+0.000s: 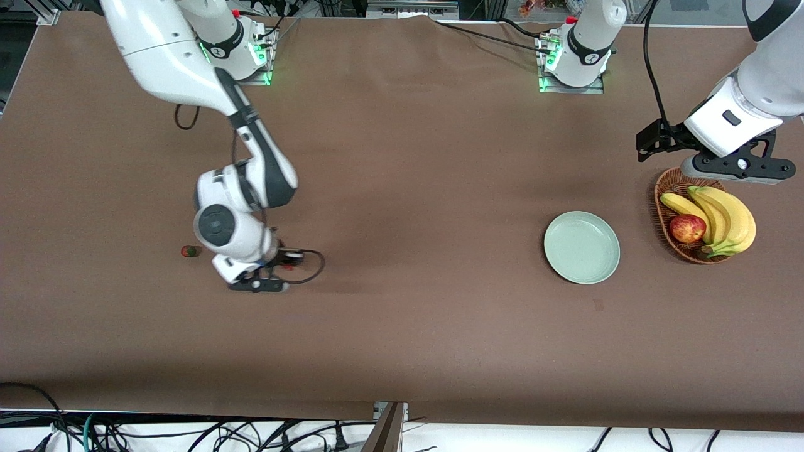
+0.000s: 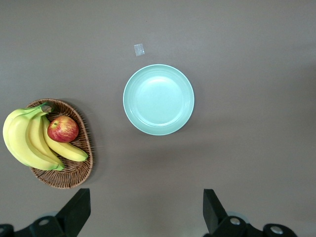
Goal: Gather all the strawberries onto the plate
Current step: 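Lower the right gripper and grasp the first strawberry, then carry the strawberry to mid-table and release it while the left gripper approaches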
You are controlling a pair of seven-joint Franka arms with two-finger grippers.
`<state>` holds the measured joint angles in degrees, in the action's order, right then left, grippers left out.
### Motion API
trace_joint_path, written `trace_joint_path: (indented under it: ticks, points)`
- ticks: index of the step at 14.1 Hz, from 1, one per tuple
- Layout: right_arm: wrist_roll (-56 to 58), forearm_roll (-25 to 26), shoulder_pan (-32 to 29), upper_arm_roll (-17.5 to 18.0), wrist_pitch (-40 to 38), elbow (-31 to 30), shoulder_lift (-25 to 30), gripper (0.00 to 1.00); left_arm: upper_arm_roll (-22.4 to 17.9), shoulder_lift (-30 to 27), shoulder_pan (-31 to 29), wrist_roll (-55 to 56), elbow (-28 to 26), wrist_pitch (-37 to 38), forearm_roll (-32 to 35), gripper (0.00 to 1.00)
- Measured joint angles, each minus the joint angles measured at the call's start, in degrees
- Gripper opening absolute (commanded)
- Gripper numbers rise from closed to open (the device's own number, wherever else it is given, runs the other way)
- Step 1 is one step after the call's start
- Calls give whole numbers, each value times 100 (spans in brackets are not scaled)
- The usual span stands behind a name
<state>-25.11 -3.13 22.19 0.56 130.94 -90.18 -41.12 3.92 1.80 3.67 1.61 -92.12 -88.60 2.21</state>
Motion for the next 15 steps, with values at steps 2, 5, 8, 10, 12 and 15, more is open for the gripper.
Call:
trace_joint_path:
  ticks: [2, 5, 8, 10, 12, 15]
  points:
    - [-846, 0, 485, 3, 50, 323, -208, 16, 0, 0, 0, 0, 0, 0, 0, 100]
    - [-2013, 0, 1183, 5, 294, 714, -502, 16, 0, 0, 0, 0, 1, 0, 0, 100]
    - [-2548, -1, 1733, 63, 636, 819, -604, 16, 0, 0, 0, 0, 2, 1, 0, 100]
    - [-2907, -2, 1911, 309, 967, 821, -649, 16, 0, 0, -1, 0, 2, 5, 0, 100]
    - [-3284, -2, 2035, 574, 1489, 821, -784, 16, -5, 0, -2, 0, 2, 8, -4, 100]
    - [-3573, -2, 2291, 641, 2098, 843, -1036, 18, -7, 8, -4, 0, 2, 12, -5, 100]
